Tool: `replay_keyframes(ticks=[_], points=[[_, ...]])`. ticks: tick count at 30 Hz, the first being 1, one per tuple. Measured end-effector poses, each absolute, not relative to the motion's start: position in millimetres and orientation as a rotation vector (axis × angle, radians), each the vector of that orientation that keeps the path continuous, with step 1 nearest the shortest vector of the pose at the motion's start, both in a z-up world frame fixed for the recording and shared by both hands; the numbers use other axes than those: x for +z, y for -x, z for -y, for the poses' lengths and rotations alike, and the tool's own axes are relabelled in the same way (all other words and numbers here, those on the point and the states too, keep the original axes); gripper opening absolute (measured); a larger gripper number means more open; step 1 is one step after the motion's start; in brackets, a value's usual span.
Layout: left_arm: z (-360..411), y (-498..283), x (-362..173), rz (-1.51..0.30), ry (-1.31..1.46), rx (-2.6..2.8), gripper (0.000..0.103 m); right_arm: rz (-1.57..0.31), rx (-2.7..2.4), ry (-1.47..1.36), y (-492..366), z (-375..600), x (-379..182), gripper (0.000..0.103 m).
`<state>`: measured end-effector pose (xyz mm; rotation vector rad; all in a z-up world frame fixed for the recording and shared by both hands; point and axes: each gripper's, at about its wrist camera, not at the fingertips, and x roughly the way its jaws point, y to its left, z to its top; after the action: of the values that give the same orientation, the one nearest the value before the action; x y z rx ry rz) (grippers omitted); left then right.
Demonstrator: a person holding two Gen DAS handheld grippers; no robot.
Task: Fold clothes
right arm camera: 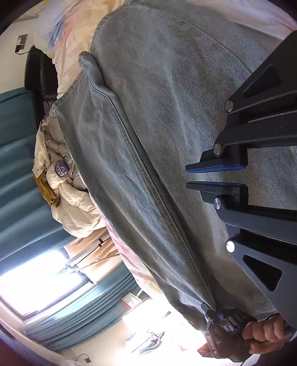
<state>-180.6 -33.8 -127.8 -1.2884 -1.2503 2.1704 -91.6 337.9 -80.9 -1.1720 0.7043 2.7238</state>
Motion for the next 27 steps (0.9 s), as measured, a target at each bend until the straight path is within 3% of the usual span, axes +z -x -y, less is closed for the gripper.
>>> replay_keyframes(ticks=[6,11,13,15,22,27], points=[[35,192,-159,1.287,1.38,2.141,0.01,-0.695,2.708,1.16,94,-342,-78,0.008],[37,182,-136,1.222,1.351,2.204,0.028,-0.702,2.693,1.161,92,-347,-78,0.008],[39,168,-113,1.137,1.285,2.298,0.052,-0.711,2.694,1.148,86,-350,-73,0.008],[42,149,-91,1.081,1.23,2.353,0.057,-0.719,2.701,1.132,77,-354,-66,0.008],[80,80,-34,0.964,1.442,2.441,0.06,-0.646,2.702,1.122,56,-360,-52,0.008],[142,20,-4,1.052,1.426,2.479,0.06,-0.747,2.683,1.227,45,-360,-56,0.008]])
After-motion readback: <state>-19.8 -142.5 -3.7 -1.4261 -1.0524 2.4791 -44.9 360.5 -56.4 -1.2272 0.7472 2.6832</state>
